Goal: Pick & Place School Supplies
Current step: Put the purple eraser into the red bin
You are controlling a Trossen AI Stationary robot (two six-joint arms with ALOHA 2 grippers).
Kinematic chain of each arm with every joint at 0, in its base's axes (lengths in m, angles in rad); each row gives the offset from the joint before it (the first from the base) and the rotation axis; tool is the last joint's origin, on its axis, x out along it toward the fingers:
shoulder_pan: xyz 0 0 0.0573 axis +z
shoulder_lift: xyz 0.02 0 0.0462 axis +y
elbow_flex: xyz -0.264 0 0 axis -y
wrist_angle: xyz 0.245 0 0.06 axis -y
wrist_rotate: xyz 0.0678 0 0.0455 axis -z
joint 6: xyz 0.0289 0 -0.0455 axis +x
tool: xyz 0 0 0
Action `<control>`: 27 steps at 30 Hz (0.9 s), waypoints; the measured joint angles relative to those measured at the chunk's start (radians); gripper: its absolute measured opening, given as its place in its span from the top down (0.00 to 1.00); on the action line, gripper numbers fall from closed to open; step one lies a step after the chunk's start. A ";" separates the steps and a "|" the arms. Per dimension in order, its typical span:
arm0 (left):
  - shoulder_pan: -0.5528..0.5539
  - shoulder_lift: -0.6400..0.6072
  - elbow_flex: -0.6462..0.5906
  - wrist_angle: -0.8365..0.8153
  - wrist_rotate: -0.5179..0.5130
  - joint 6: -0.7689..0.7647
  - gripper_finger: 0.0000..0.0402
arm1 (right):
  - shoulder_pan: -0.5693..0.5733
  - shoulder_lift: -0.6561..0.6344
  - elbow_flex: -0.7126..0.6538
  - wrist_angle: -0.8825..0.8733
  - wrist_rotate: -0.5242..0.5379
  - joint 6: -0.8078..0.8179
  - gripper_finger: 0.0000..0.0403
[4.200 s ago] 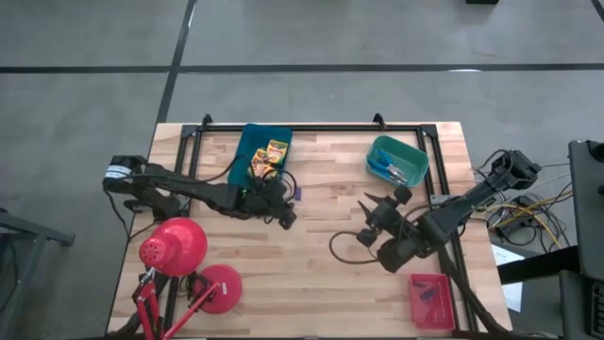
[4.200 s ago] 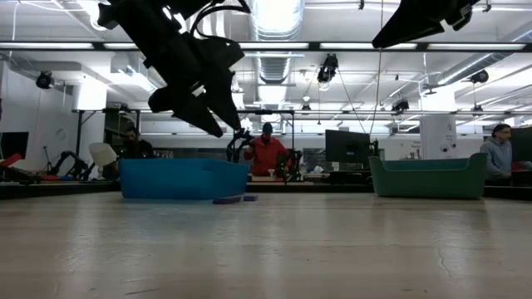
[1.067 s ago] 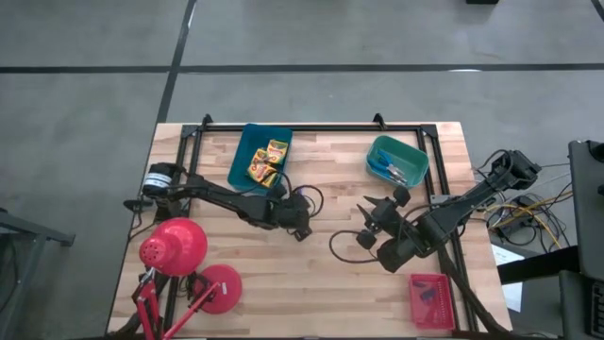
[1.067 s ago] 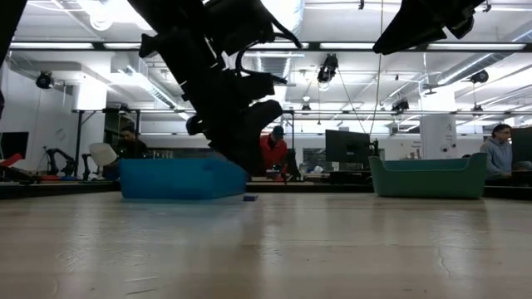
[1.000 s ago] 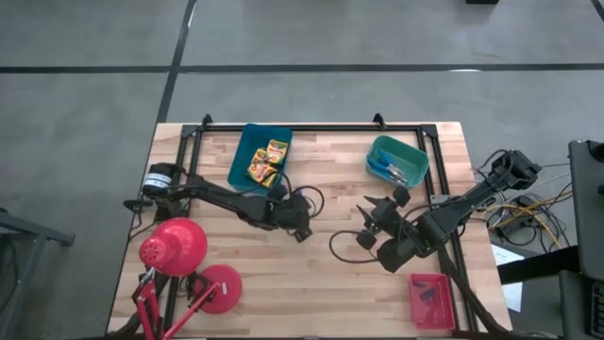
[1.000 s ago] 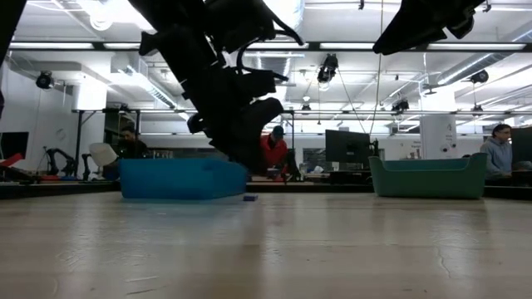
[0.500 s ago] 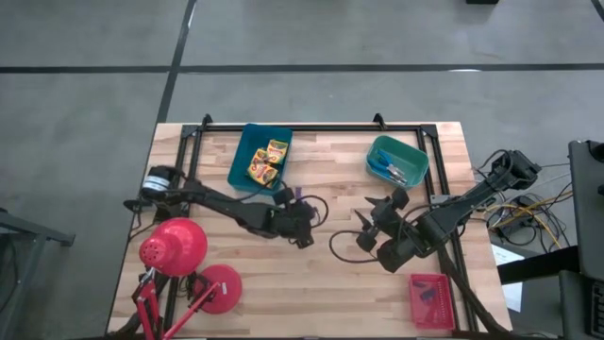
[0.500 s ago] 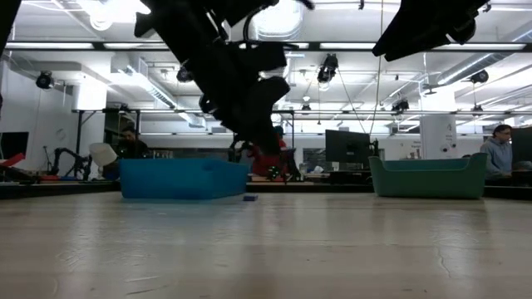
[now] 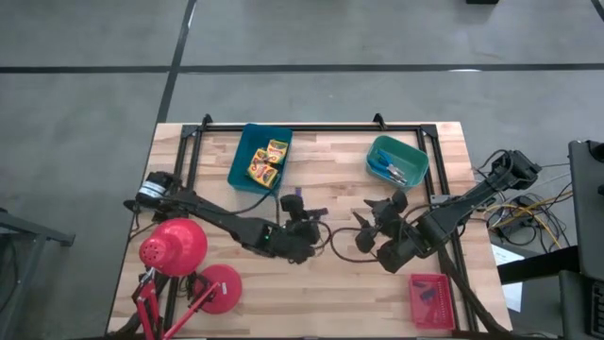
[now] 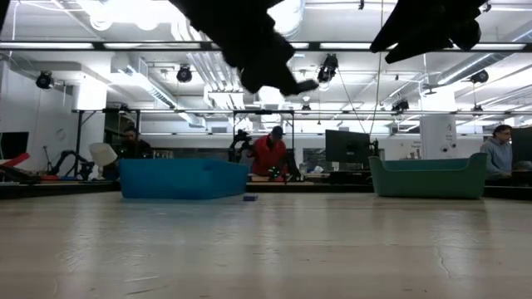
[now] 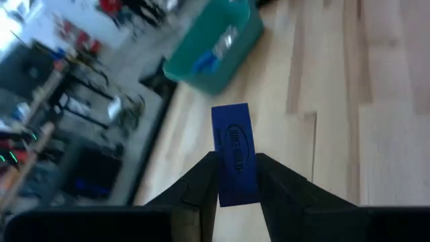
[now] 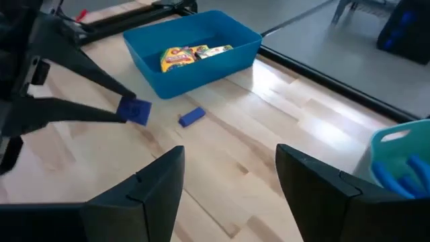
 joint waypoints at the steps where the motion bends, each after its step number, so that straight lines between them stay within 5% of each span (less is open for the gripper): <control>1: -0.007 0.000 0.000 0.033 -0.006 0.033 0.75 | 0.000 0.000 0.000 0.015 -0.001 0.001 0.44; 14: -0.036 -0.001 0.000 0.194 -0.003 0.247 0.75 | -0.001 -0.002 0.010 0.383 -0.150 -0.296 0.44; 27: -0.048 -0.001 -0.002 0.309 0.004 0.401 0.75 | 0.000 -0.002 0.010 0.399 -0.165 -0.313 0.43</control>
